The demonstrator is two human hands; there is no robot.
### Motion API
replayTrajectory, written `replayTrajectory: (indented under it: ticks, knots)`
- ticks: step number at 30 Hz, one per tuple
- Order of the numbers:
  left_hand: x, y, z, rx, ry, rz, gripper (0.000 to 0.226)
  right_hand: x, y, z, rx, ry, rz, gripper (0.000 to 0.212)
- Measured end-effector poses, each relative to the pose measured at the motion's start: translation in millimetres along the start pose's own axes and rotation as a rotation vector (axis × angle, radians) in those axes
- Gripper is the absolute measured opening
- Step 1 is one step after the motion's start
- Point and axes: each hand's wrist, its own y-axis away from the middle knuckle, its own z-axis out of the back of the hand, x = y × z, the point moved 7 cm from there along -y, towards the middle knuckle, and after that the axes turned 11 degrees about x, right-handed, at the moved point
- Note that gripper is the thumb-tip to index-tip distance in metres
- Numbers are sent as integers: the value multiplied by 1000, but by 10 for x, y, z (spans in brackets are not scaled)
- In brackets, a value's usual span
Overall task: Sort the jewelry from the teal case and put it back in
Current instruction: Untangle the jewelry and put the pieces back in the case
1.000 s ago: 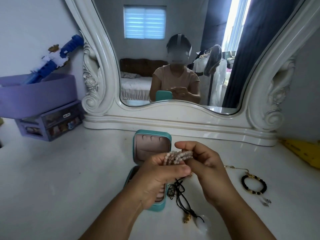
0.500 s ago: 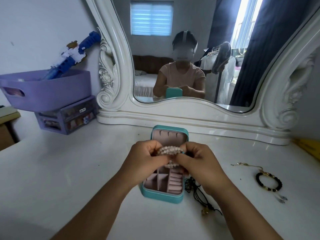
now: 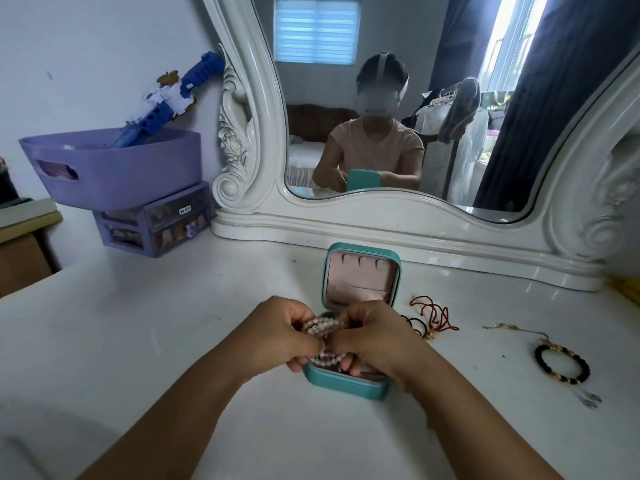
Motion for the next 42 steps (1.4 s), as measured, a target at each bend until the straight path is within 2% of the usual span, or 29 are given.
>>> replayTrajectory:
  ticks: [4, 12, 17, 23, 27, 32, 37, 42]
  knots:
    - [-20, -3, -6, -38, -44, -14, 14, -10, -21, -13, 0, 10, -18, 14]
    - [-38, -1, 5, -93, -24, 6, 23, -46, 51, 79, 99, -87, 31, 43]
    - [-56, 40, -34, -61, -24, -17, 28, 32, 88, 70, 13, 93, 104, 29]
    - [-87, 170, -222, 153, -91, -94, 54, 111, 97, 22, -115, 331, 208, 16]
    - [-96, 204, -277, 68, -446, -94, 71, 157, 82, -29, -138, 464, 296, 13]
    - [-142, 200, -170, -41, -504, -199, 47, 182, 80, -105, -138, 547, 417, 9]
    - [-123, 182, -10, -111, -376, -179, 35, 61, 44, -66, -87, 480, 368, 6]
    - [-78, 113, 20, -121, -260, -162, 28, 48, 34, -82, -2, 571, 336, 8]
